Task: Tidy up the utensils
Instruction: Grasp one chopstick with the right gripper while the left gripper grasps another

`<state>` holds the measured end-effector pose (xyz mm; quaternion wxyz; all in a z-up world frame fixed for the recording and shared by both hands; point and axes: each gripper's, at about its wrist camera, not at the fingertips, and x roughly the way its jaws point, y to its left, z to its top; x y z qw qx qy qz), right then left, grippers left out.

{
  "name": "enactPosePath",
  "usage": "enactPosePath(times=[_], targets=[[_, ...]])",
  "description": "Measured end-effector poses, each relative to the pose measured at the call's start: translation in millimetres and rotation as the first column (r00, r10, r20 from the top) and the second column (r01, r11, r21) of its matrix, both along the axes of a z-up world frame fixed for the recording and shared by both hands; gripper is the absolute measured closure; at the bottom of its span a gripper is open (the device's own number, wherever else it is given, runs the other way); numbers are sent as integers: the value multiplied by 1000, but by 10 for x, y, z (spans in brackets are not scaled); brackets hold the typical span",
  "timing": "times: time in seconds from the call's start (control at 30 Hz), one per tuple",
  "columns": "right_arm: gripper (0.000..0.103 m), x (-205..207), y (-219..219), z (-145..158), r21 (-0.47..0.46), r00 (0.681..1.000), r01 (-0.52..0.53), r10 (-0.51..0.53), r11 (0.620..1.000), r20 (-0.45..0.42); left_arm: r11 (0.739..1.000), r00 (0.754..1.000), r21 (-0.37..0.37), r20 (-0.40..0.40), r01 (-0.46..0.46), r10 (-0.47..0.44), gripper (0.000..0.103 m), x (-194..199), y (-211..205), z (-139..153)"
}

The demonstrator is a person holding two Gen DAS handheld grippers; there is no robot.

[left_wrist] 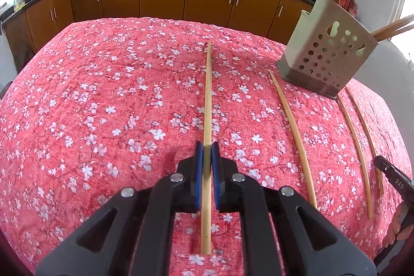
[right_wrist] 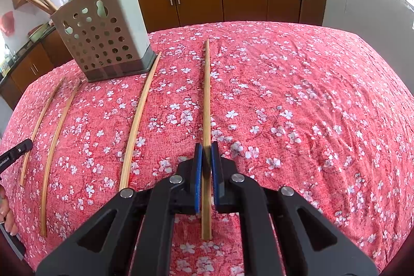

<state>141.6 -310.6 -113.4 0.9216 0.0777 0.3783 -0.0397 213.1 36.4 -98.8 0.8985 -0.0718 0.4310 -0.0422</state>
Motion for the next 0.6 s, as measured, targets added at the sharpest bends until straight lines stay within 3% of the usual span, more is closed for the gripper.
enactPosePath(times=[0.6], targets=[[95,4,1,0,-1,1000,0,0,1000,-1,1000,1000,-29,0,-6,6,93,-22,48,14]])
